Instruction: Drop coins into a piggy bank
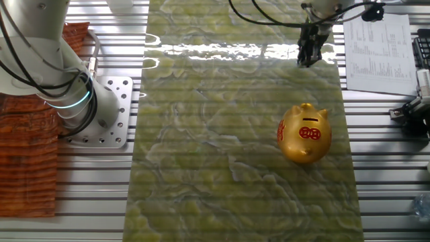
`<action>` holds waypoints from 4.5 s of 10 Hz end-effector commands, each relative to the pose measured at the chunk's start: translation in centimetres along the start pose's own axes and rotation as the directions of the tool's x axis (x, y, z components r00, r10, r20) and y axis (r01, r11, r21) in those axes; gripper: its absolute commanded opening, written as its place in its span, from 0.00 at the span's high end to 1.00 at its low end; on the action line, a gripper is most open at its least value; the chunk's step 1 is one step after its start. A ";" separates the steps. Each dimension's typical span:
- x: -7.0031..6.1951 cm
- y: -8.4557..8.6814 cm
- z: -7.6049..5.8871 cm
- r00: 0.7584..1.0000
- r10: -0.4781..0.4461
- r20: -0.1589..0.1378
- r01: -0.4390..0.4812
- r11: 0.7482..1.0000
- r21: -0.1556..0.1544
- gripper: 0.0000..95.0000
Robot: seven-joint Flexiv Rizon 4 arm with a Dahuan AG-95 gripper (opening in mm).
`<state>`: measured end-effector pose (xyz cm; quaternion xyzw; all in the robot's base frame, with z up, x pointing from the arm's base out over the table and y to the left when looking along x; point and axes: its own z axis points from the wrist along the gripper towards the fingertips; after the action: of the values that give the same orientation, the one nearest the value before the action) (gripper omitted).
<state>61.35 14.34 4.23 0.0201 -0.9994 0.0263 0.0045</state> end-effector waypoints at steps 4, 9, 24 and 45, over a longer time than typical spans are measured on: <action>0.3 -5.2 -3.1 0.997 -0.083 -0.006 0.083 0.997 0.007 1.00; 0.7 -10.9 -6.6 0.983 -0.183 -0.030 0.183 0.983 0.010 1.00; 3.2 -22.2 -9.3 0.798 -0.567 -0.204 0.594 0.797 0.110 1.00; 2.4 -22.2 -8.3 0.451 -0.812 -0.370 0.878 0.478 0.023 1.00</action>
<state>59.96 -7.48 13.69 0.5062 -0.8355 0.1294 0.1703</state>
